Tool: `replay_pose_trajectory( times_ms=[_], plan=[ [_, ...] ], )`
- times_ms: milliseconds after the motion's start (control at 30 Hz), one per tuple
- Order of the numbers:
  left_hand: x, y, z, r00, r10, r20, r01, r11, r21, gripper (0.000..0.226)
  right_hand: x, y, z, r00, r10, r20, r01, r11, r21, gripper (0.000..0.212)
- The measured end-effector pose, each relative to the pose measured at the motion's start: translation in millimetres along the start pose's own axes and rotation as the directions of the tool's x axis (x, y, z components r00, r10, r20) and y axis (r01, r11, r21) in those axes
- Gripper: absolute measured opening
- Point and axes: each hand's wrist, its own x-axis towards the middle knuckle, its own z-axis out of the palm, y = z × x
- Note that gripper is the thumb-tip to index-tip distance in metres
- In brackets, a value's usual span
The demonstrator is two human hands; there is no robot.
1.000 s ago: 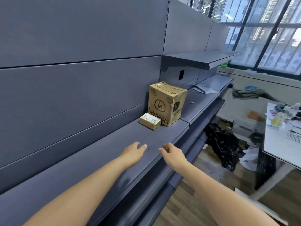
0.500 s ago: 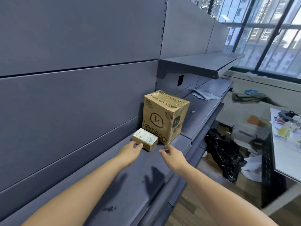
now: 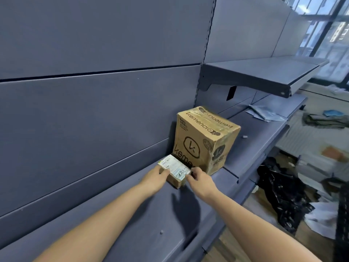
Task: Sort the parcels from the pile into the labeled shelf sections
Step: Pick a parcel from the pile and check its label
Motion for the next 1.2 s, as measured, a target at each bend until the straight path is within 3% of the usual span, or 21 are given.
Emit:
replay_pose_trajectory(
  times_ms=[400,533,800,1200],
  plan=[
    [40.0,-6.5,62.9,0.96,-0.278,-0.037,0.271,0.954,-0.13,0.046,71.8,25.8,9.8,0.978,-0.131,0.162,0.135,0.991,-0.019,0.048],
    [52.2,-14.8,83.2,0.95,-0.306,-0.057,0.293,0.941,-0.168,0.044,83.5,34.8,18.8,0.972,-0.129,0.198,0.138,0.99,-0.034,0.048],
    [62.2,-12.9,104.9,0.902,-0.429,-0.045,0.428,0.903,-0.022,0.067,92.6,44.3,30.4,0.961,-0.175,0.213,0.185,0.982,-0.028,0.04],
    [64.3,-20.8,105.7,0.918,-0.396,-0.013,0.396,0.918,-0.033,0.068,91.3,43.4,27.6,0.96,-0.12,0.253,0.099,0.99,0.096,0.037]
  ],
)
